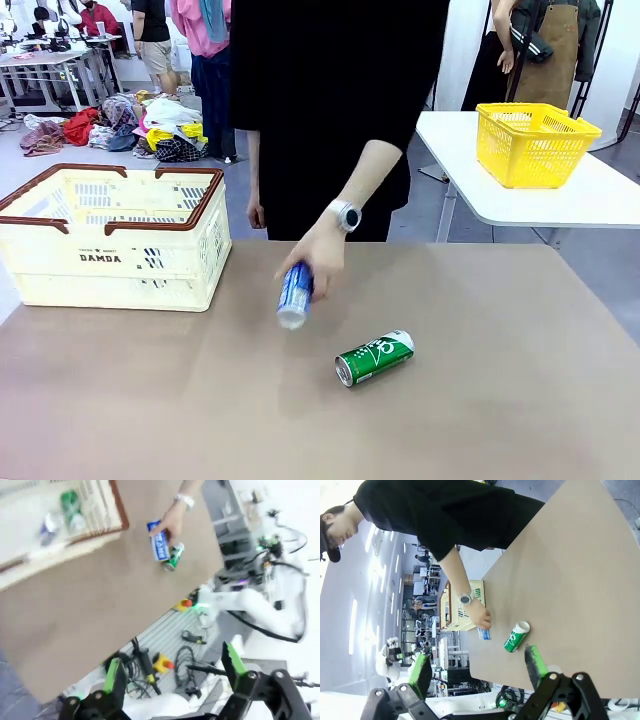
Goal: Place the drinks into the Shopping basket.
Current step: Pick up one drink and place it into the Shopping basket.
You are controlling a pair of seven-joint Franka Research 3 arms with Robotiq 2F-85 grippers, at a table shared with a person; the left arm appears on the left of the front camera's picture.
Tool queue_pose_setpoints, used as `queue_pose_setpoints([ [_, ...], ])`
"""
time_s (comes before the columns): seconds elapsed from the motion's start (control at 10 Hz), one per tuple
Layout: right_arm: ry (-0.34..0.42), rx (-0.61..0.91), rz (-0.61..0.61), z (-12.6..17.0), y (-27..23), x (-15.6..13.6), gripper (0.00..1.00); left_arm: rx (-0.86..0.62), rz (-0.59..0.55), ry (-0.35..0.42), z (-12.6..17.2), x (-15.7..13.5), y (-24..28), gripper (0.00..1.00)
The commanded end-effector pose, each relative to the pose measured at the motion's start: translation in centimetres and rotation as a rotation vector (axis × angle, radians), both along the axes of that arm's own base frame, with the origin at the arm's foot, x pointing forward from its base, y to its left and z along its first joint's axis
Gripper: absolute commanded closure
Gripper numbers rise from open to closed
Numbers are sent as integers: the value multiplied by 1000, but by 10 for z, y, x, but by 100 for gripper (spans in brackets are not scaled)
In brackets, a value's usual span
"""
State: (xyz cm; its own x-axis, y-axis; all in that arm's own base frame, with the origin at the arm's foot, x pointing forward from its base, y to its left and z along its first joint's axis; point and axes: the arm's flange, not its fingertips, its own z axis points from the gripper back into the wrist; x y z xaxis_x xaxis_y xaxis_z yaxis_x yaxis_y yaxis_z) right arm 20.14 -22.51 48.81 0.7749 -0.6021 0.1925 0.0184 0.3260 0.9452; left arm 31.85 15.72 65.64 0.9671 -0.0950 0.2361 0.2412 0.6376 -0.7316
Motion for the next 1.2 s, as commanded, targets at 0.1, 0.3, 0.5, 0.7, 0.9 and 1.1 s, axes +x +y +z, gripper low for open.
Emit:
queue_pose_setpoints([
  [0.1,-42,7,3,2,-1,3,0,-98,6,23,-27,5,70,0],
  [0.3,-42,7,3,2,-1,3,0,-96,-2,24,-30,13,59,0],
  [0.5,-42,7,3,2,-1,3,0,-91,12,39,-26,20,34,0],
  [0.7,-42,7,3,2,-1,3,0,-32,-8,69,-18,34,-11,0],
  [0.9,-42,7,3,2,-1,3,0,51,-15,99,-17,59,-75,0],
  [1.1,-42,7,3,2,-1,3,0,230,-57,124,-29,95,-167,0],
])
